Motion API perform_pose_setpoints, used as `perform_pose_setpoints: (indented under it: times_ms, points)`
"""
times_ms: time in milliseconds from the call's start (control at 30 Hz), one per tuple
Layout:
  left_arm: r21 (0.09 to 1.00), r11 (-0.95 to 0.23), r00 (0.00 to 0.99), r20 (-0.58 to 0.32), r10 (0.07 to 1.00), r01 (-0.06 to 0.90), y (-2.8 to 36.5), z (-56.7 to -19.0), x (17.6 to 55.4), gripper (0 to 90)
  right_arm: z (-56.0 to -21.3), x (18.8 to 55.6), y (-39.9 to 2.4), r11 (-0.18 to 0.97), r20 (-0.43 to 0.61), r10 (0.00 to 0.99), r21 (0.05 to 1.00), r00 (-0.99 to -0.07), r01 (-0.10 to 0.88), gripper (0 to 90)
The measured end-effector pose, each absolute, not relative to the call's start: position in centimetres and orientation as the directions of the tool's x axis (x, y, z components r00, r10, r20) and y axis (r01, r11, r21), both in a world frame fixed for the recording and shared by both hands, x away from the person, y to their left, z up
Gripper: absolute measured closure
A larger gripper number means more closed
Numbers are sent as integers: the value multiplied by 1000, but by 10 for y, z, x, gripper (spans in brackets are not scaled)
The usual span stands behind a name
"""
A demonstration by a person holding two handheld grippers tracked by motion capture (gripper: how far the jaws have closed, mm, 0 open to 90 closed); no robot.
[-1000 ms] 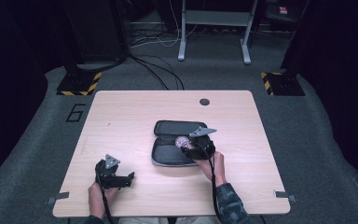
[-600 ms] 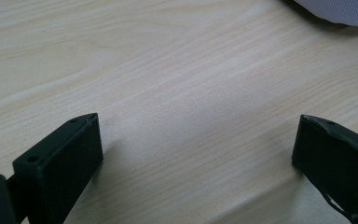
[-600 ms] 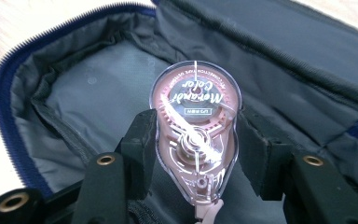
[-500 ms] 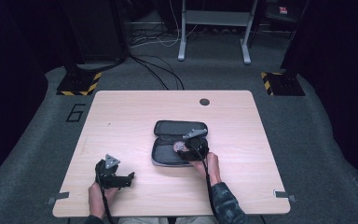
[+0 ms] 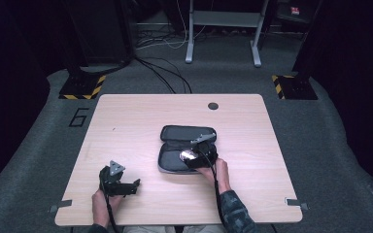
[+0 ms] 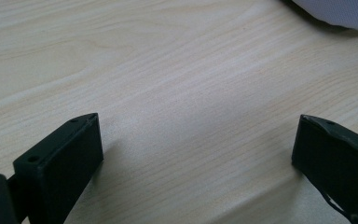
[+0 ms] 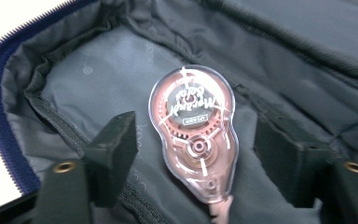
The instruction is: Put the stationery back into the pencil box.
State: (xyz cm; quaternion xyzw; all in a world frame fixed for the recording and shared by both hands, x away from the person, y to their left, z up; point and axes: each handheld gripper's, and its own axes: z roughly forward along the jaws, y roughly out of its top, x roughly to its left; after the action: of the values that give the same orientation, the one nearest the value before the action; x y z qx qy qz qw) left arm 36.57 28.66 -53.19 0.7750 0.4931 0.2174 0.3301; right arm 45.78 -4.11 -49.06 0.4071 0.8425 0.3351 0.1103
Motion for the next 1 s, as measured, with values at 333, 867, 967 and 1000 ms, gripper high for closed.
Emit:
perform_pose_setpoints:
  times_ms: [333,867,967,1000]
  points:
    - [727,-295,418,13,908,620,286,-532,366,17,-464,442,-68,404,101,745,719,-660,566,119]
    - [726,-296,417,14,909,621,286,-532,366,17,-448,407,-141,333,44,830,761,-556,557,68]
    - [726,-296,417,14,909,621,286,-532,366,17,-452,401,-158,316,30,853,765,-521,562,60]
    - [726,-296,420,11,908,621,287,-532,366,17,-453,400,-164,318,24,857,762,-516,564,56]
